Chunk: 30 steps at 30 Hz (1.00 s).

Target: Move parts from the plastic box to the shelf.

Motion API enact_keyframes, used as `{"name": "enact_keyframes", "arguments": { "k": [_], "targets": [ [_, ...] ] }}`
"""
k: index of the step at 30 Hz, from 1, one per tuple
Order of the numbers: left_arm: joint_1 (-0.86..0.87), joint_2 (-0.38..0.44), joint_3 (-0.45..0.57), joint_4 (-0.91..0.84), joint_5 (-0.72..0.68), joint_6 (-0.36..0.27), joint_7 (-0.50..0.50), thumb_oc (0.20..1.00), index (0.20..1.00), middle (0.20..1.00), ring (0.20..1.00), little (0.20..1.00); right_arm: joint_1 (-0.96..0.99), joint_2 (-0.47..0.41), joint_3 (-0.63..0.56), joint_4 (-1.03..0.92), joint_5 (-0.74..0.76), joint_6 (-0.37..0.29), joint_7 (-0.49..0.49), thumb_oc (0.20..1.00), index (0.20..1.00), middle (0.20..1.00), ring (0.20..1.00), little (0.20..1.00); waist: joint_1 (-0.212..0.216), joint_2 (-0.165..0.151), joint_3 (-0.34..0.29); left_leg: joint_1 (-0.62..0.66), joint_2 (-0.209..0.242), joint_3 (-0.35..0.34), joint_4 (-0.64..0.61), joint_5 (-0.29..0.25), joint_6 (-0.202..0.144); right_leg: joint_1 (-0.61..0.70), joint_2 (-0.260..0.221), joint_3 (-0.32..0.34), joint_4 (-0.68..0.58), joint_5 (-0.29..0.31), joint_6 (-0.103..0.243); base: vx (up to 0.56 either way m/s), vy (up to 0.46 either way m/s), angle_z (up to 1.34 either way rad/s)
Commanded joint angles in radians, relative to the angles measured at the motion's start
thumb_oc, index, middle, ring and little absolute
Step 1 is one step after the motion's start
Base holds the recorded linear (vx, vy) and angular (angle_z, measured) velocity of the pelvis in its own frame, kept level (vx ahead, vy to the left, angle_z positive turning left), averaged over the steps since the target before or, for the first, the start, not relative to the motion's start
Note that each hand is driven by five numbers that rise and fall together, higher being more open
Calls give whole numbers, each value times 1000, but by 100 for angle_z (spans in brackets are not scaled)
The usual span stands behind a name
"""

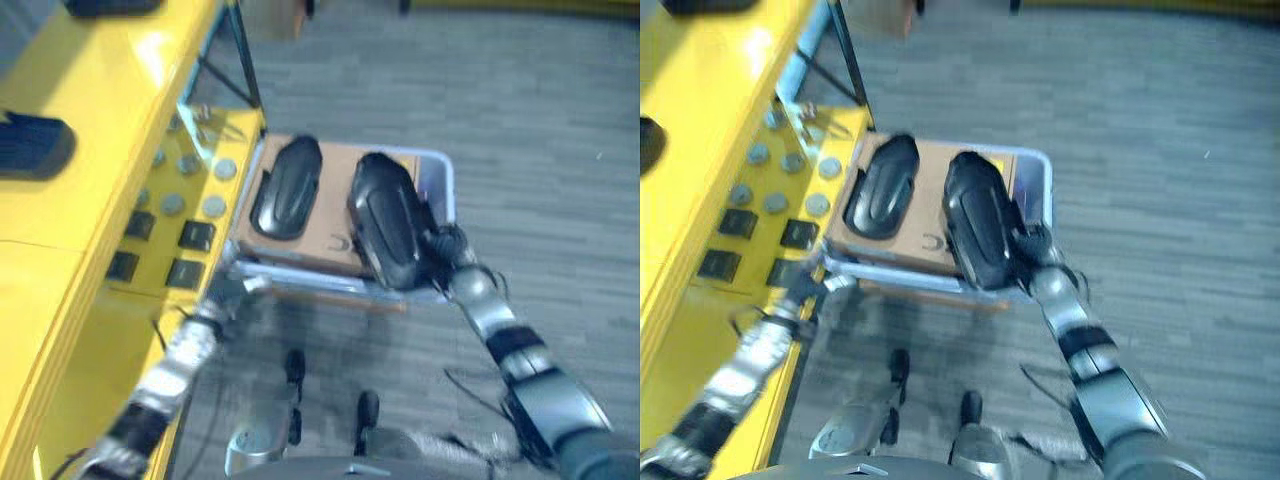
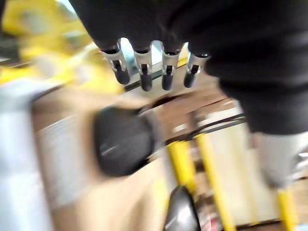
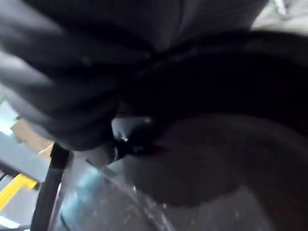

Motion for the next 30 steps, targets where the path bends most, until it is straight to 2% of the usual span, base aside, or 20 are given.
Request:
{"name": "enact_keyframes", "arguments": {
  "k": [1, 3, 5, 7, 14, 16, 21, 30],
  "targets": [
    [-88, -99, -114, 352, -90, -22, 0, 1000, 1000, 1000, 1000, 1000, -222, -11, -22, 130, -90, -47, -35, 200, 200, 200, 200, 200, -3, -38, -98, 78, 83, 17, 29, -101, -85, -73, -111, 25, 37, 32, 80, 68, -30, -28],
    [-94, -110, -100, 315, -147, -13, -19, 1000, 1000, 1000, 1000, 1000, -180, -46, -46, 4, -143, -50, -18, 200, 200, 200, 200, 200, -15, -45, -129, 116, 87, 32, 37, -118, -81, -46, -108, 38, 42, 20, 77, 86, -34, -24],
    [-111, -141, -119, 337, -255, -4, -36, 1000, 1000, 1000, 1000, 1000, -158, -78, -70, -76, -209, -47, -18, 200, 200, 200, 200, 200, -27, -48, -150, 154, 93, 42, 35, -128, -79, -18, -102, 48, 42, 10, 74, 83, -47, -18],
    [-146, -165, -146, 378, -303, 10, -60, 1000, 1000, 1000, 1000, 1000, -147, -78, -83, -144, -245, -51, -20, 200, 200, 200, 200, 200, -46, -49, -171, 180, 96, 49, 33, -137, -78, 1, -96, 58, 43, 2, 70, 63, -40, -22],
    [-306, -331, -229, 689, -531, 57, -75, 1000, 1000, 1000, 1000, 1000, -192, 24, -6, -206, -248, -57, -17, 200, 200, 200, 200, 200, -104, -53, -216, 249, 117, 85, 18, -145, -78, 37, -73, 87, 40, -9, 59, 33, -36, -14],
    [-329, -346, -233, 720, -532, 56, -73, 1000, 1000, 1000, 1000, 1000, -199, 33, 8, -200, -249, -58, -19, 200, 200, 200, 200, 200, -111, -52, -218, 254, 119, 88, 15, -145, -78, 38, -70, 90, 40, -10, 58, -7, -23, -9],
    [-408, -420, -273, 766, -585, 60, -74, 1000, 1000, 1000, 1000, 1000, -235, 144, 112, -193, -249, -66, 0, 200, 200, 200, 200, 200, -127, -56, -229, 255, 128, 99, 13, -140, -80, 31, -56, 103, 44, -9, 50, -36, -26, -9],
    [-437, -457, -280, 783, -626, 46, -76, 1000, 1000, 1000, 1000, 1000, -262, 245, 229, -230, -229, -98, 57, 200, 200, 200, 200, 200, -126, -63, -227, 248, 131, 89, 13, -133, -85, 31, -51, 96, 47, -8, 48, -4, -2, 0]
  ]
}}
